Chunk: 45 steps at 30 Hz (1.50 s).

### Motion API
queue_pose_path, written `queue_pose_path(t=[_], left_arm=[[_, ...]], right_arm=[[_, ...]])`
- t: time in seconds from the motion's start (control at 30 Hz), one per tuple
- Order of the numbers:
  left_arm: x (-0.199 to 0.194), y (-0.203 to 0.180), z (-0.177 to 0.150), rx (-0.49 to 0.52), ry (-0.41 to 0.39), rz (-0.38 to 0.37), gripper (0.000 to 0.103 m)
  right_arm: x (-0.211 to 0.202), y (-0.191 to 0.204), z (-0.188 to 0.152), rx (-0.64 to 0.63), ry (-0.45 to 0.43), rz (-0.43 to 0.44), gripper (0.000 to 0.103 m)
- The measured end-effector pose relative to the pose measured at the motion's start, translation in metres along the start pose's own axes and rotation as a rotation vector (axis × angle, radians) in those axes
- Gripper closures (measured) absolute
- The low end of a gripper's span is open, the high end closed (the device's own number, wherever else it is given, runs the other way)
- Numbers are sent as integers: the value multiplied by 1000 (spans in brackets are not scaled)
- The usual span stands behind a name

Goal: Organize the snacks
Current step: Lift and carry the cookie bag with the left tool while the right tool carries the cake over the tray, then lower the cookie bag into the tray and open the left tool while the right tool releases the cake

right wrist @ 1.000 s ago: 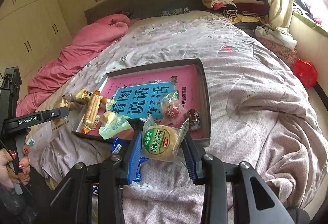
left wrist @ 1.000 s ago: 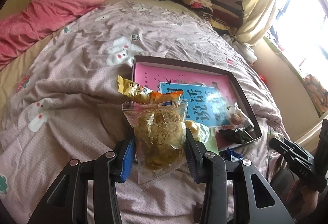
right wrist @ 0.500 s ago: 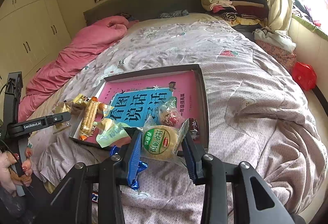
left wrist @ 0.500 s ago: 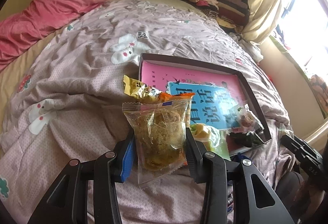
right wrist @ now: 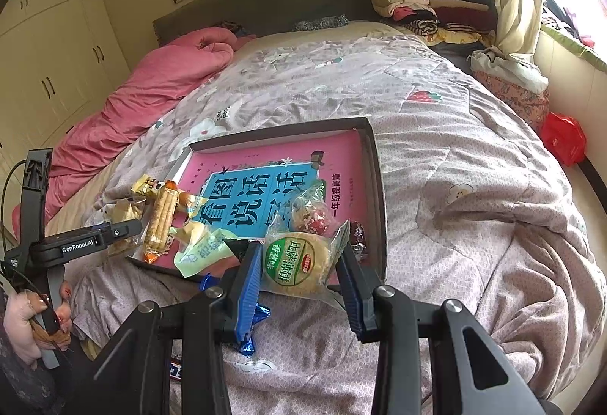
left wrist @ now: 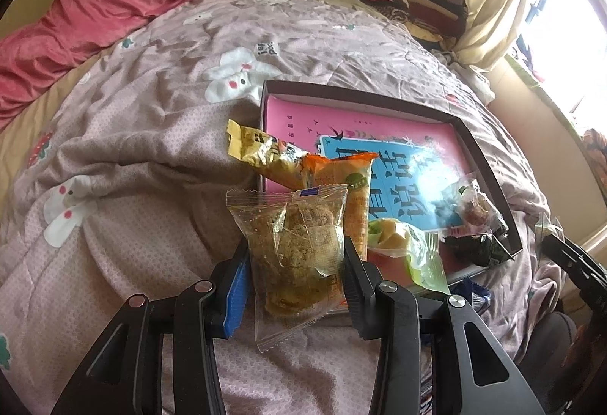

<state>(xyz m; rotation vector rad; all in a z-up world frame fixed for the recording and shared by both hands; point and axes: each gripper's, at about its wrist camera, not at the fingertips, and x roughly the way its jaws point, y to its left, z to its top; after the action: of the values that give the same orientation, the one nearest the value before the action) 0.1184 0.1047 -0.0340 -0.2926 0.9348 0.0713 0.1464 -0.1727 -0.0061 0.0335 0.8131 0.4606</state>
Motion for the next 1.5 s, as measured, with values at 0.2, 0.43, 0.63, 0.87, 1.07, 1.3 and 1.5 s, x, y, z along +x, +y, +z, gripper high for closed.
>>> queue_pose_path(t=[0.2,0.43,0.63,0.87,1.07,1.3,1.5], left_arm=[[4,-4,-1,5,9,-10,58],[7,-8,-1,13,17,-20,58],[11,-11,-1,20,30,-30,58],[14,-16,-1,37,41,-41,58],[18,-22,-1,54,54,-56,58],[22,-28,0,72,64,-72,58],[23,-27,0,64,69,-76,56]], right_arm=[[1,-1,1,3,2,-5,64],[3,-1,1,4,5,-12,64],[5,-3,2,14,9,-12,64],[12,-6,5,22,18,-16,64],[16,-5,5,19,26,-14,64],[33,-6,5,13,53,-22,64],[47,-8,6,17,63,-26,64]])
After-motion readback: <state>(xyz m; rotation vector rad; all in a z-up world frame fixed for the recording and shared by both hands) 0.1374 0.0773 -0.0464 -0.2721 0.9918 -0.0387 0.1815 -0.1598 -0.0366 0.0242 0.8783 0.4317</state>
